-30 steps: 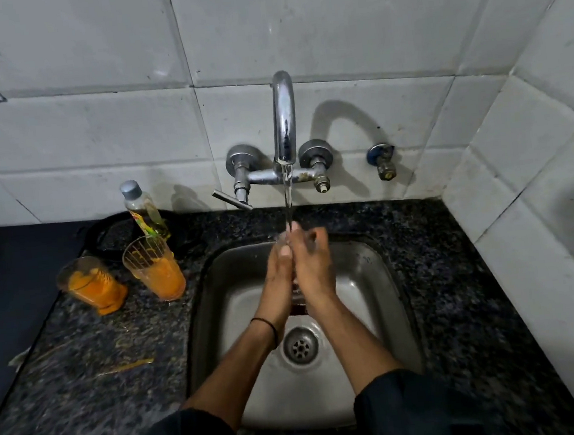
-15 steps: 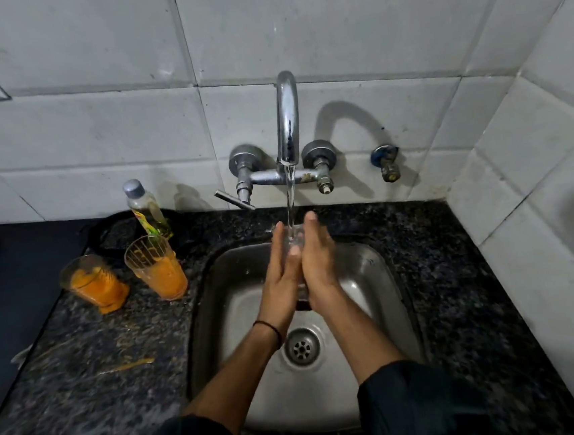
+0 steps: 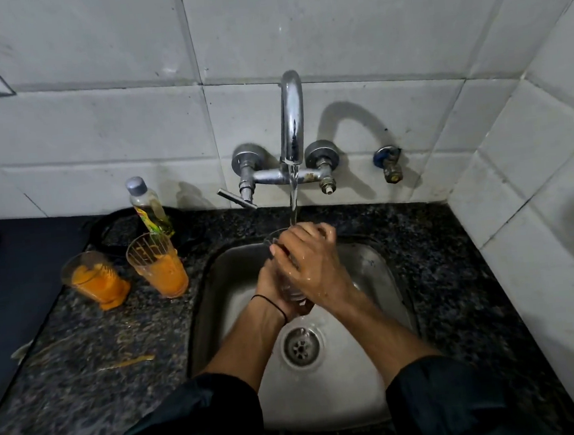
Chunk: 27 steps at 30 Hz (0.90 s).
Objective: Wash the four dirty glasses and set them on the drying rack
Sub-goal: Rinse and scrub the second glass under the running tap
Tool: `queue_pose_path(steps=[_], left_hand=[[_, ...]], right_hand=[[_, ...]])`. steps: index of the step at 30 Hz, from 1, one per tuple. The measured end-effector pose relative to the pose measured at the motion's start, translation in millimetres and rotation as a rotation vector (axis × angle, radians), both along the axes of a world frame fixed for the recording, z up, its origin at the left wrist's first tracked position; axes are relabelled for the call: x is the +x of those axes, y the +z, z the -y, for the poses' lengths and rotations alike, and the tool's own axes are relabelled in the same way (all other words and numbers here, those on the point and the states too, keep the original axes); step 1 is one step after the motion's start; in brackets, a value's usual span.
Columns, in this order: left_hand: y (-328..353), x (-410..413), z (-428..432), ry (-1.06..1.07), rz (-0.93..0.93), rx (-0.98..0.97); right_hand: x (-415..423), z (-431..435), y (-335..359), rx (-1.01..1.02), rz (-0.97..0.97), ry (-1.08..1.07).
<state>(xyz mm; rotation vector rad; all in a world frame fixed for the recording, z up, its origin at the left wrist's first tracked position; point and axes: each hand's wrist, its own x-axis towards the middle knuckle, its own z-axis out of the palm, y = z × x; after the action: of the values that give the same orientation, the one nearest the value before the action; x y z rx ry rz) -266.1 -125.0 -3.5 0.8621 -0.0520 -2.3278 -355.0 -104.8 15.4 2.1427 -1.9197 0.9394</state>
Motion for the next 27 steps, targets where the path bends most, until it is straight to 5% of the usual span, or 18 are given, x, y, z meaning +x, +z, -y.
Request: queue_pose_path(steps=[4, 6, 11, 14, 18, 23, 27], left_hand=[[-9, -6, 8, -0.022, 0.11, -0.105], [-9, -7, 9, -0.041, 0.139, -0.131], [2, -7, 19, -0.123, 0.16, -0.124], [1, -7, 27, -0.028, 0.159, -0.115], [-7, -12, 21, 0.089, 0.102, -0.166], [-12, 4, 33, -0.041, 0.228, -0.083], [-15, 8, 38, 0.03, 0.172, -0.126]], right_hand=[[-10, 12, 39, 0.524, -0.048, -0.096], [-14, 18, 56, 0.631, 0.04, -0.1], [-19, 16, 71, 0.732, -0.201, 0.195], [-13, 15, 71, 0.802, -0.271, 0.141], [5, 16, 59, 0.736, -0.088, -0.025], [-11, 11, 55, 0.787, -0.312, 0.202], [-11, 9, 49, 0.768, 0.031, 0.138]])
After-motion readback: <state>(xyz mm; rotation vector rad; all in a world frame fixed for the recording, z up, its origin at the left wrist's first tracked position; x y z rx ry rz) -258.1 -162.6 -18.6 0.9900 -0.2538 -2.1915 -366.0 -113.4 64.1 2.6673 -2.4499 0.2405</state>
